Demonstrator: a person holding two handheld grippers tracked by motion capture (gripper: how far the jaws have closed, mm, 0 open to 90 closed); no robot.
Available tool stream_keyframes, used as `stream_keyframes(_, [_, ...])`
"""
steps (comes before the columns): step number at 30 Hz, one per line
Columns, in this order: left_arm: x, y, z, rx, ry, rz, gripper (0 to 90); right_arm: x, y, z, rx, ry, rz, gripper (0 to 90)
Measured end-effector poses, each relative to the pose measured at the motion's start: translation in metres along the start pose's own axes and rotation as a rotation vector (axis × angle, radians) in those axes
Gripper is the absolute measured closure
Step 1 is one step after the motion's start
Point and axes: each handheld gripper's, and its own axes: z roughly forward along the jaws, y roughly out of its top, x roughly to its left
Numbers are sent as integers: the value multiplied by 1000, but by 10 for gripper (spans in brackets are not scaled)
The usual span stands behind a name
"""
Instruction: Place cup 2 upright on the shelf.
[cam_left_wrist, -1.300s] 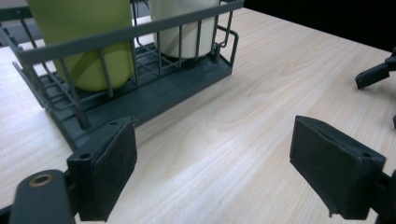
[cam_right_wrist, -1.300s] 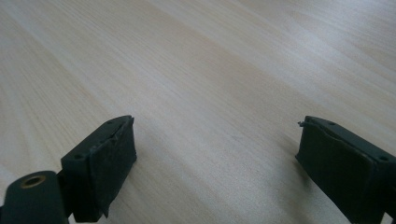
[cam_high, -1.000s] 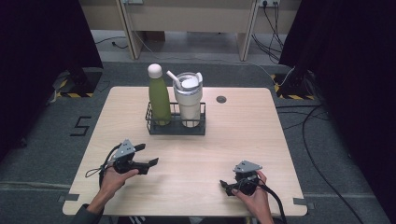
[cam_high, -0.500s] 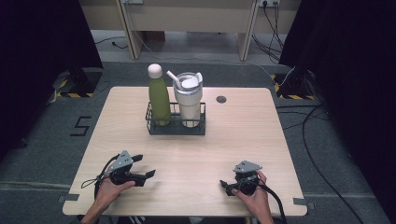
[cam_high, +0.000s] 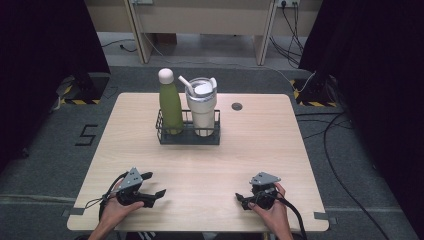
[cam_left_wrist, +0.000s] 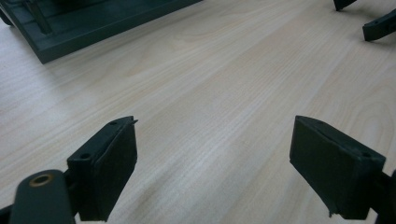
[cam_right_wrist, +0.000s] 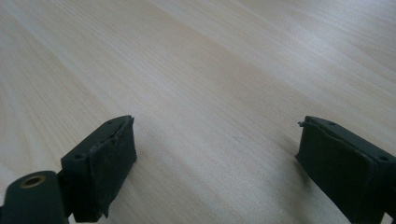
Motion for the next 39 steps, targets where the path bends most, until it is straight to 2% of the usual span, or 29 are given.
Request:
stream_keyframes(10, [-6,-5,-4,26,-2,10,148,0,0,0,0,0,0,118])
stream_keyframes(13, [-7,-7,-6,39,9,18,148,0,0,0,0,0,0,118])
stream_keyframes(15, [-7,-8,-7,41,10,8,148,0,0,0,1,0,2,118])
stream_keyframes(23, [-9,-16,-11,95,19,12,148,0,0,0,0,0,0,117])
stream_keyframes(29, [-12,-18,-11,116,14,16,148,0,0,0,0,0,0,117])
stream_keyframes(32, [-13,-19,-11,147,37,19,149,0,0,0,0,0,0,117])
stream_keyframes(33, [-14,-20,-10,178,59,17,149,0,0,0,0,0,0,117])
stream_keyframes(39, [-15,-21,-12,183,55,19,134,0,0,0,1,0,2,117])
